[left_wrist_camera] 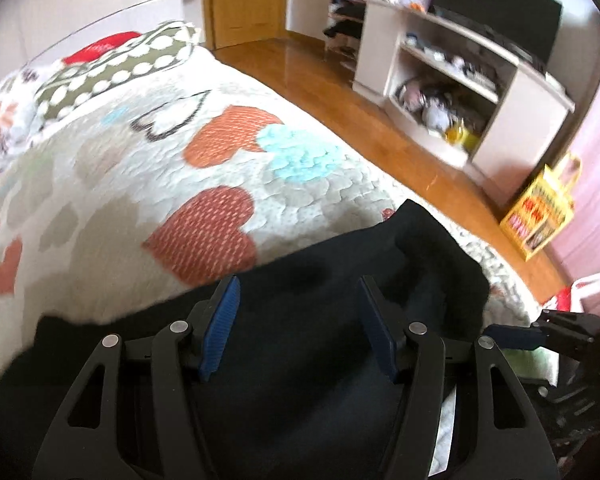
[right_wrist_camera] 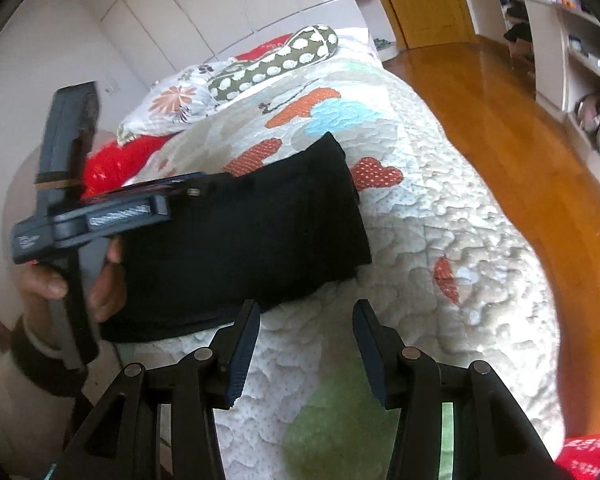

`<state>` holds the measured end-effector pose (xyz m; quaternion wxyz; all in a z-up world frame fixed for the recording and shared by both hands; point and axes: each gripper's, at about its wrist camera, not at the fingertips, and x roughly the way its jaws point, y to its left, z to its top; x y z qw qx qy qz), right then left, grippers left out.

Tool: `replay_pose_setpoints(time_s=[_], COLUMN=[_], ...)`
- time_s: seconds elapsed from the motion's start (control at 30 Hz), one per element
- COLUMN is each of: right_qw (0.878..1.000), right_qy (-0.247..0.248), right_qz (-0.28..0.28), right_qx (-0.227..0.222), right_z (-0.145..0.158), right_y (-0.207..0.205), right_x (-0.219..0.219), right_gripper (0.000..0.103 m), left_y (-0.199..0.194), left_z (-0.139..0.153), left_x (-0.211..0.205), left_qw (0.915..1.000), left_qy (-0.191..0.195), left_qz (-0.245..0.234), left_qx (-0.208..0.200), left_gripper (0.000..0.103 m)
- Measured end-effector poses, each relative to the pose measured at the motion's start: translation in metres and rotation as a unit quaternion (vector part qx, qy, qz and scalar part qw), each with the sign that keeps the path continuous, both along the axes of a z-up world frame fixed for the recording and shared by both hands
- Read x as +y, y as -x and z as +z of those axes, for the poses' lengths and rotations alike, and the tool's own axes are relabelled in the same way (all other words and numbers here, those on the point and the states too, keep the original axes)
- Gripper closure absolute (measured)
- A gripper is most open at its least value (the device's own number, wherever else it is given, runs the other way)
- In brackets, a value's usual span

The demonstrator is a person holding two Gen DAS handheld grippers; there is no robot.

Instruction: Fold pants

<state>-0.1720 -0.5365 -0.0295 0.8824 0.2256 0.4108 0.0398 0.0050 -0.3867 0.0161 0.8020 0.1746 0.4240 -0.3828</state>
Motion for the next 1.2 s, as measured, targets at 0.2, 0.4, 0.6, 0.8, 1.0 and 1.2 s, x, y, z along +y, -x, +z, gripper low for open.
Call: replay_pose_setpoints(time_s=[0.2,0.4,0.6,0.8,1.0,1.2], right_qw=[0.998,0.997,0.993,0.993,0.987,0.978], right_qy=[-0.063,-0.077,-0.086,-0.072,-0.042,-0.049], right_qz=[0.003,-0.006,-0.059,-0.035,0.065,0.171], right_qx=[-0.012,-0.024,-0.048,-0.091,-0.145,-0.107], right_z=[-0.014,-0.019,-0.026,0.008,0.059,0.029], right_y=[-0.013,-0.028,-0.033,-0.028,-0.044,-0.089], right_x=[-0.002,-0.001,-0.005,0.009,0.077,0.17], right_gripper=[0.051,0.041,0.081,0.087,0.087,0.071], left_y=[-0.023,-0.036,-0.042,-0.041,-0.034,-0.023], left_z=[-0.021,-0.031,-0.029,0.009,0.047,0.039], left_x=[-0.029,-0.039,-0.03,0.037,0.149,0.24], left_qw=[0.9992,0.999,0.9991,0.9968,0.9848,0.9654], left_qy=[-0.032,-0.027,-0.002,0.048,0.105,0.121], left_qz=[-0.019,-0.024,-0.012,0.05,0.138,0.23], left_qx=[0.016,0.025,0.041,0.038,0.013,0.024], left_gripper=[0.043,0.042,0.042,0.042,0.042,0.042])
